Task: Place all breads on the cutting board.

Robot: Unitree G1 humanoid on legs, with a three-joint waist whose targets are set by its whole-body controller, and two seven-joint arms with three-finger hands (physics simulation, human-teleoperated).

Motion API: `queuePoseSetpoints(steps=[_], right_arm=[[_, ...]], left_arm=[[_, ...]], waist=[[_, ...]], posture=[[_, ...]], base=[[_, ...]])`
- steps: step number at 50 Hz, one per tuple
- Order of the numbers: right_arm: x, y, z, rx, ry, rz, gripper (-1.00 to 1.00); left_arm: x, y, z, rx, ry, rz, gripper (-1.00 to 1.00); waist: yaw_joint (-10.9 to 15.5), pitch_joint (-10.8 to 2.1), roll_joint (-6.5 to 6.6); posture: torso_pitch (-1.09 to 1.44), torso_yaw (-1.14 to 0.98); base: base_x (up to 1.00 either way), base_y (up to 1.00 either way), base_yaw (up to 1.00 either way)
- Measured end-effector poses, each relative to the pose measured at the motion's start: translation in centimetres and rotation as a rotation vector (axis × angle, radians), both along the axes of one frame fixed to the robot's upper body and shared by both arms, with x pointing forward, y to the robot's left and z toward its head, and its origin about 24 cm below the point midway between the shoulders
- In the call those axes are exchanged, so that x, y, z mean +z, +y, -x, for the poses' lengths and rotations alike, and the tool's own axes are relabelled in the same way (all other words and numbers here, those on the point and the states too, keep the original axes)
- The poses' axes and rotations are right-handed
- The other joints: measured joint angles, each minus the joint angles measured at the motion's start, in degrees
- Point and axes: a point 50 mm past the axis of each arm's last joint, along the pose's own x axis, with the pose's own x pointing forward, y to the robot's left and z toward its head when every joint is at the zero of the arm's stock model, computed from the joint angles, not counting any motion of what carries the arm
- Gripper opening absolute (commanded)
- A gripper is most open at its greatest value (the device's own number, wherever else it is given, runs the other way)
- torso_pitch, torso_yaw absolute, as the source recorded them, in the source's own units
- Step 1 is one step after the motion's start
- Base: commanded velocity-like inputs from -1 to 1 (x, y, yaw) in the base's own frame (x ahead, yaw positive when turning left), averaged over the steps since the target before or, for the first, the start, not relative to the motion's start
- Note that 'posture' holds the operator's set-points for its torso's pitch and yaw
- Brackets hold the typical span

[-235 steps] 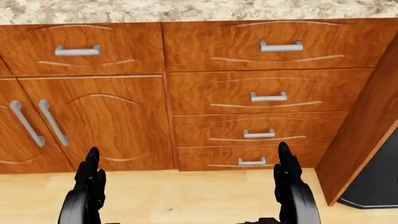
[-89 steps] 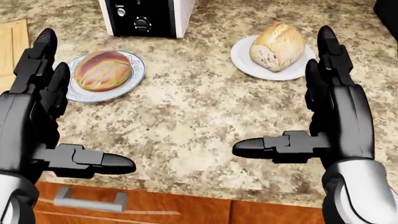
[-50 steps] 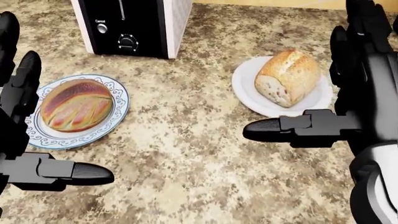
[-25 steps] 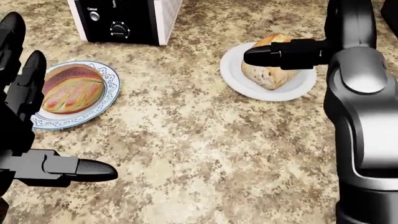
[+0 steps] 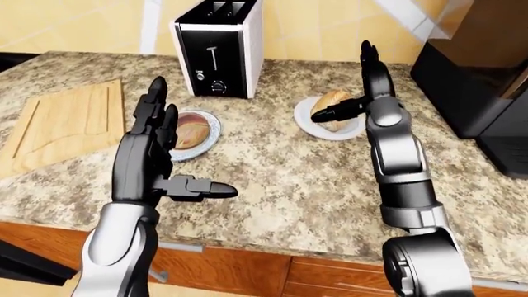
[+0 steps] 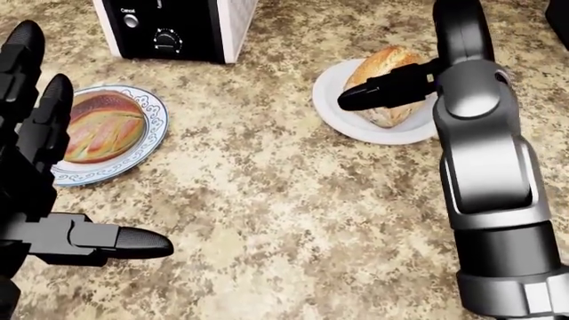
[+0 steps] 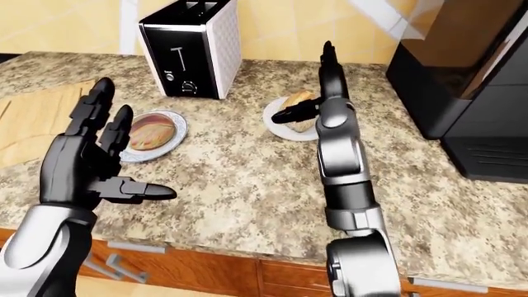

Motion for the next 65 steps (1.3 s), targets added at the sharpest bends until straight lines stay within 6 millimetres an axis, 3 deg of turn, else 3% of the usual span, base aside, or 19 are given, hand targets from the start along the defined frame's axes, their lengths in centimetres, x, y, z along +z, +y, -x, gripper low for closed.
queuePoseSetpoints(steps=[13, 27, 38, 47, 56, 59, 65], right_arm=[[-2.4, -0.5, -0.8, -0.01, 0.082, 0.083, 1.0], [-2.9, -0.8, -1.4, -0.025, 0.085, 0.104, 1.0], [-3.4, -1.1, -1.5, -0.03, 0.094, 0.113, 0.36], [-3.4, -1.1, -1.5, -0.03, 0.088, 0.125, 0.16], [-3.2, -1.1, -1.3, -0.03, 0.083, 0.137, -0.18], [-2.5, -1.0, -1.0, -0.027, 0.067, 0.141, -0.31], [0.9, -0.8, 0.6, -0.01, -0.037, 0.148, -0.54]], left_arm=[[-0.3, 0.2, 0.0, 0.006, 0.008, 0.008, 1.0], [-0.5, 0.2, -0.2, 0.005, 0.008, 0.007, 1.0], [-0.4, 0.2, -0.1, 0.005, 0.006, 0.006, 1.0], [-0.5, 0.2, -0.1, 0.006, 0.007, 0.004, 1.0], [-0.5, 0.2, -0.1, 0.006, 0.006, 0.004, 1.0], [-0.4, 0.2, -0.1, 0.005, 0.003, 0.003, 1.0], [0.0, 0.2, -0.1, 0.007, -0.004, -0.002, 1.0]], waist=[[0.12, -0.17, -0.33], [0.5, -0.04, -0.32], [0.56, -0.03, -0.35], [0.6, -0.11, -0.47], [0.67, -0.13, -0.59], [0.74, -0.12, -0.77], [0.95, -0.11, -1.1]], posture=[[0.0, 0.0], [0.0, 0.0], [0.0, 0.0], [0.0, 0.0], [0.0, 0.0], [0.0, 0.0], [0.0, 0.0]], base=[[0.0, 0.0, 0.0], [0.0, 0.0, 0.0], [0.0, 0.0, 0.0], [0.0, 0.0, 0.0], [0.0, 0.0, 0.0], [0.0, 0.0, 0.0], [0.0, 0.0, 0.0]])
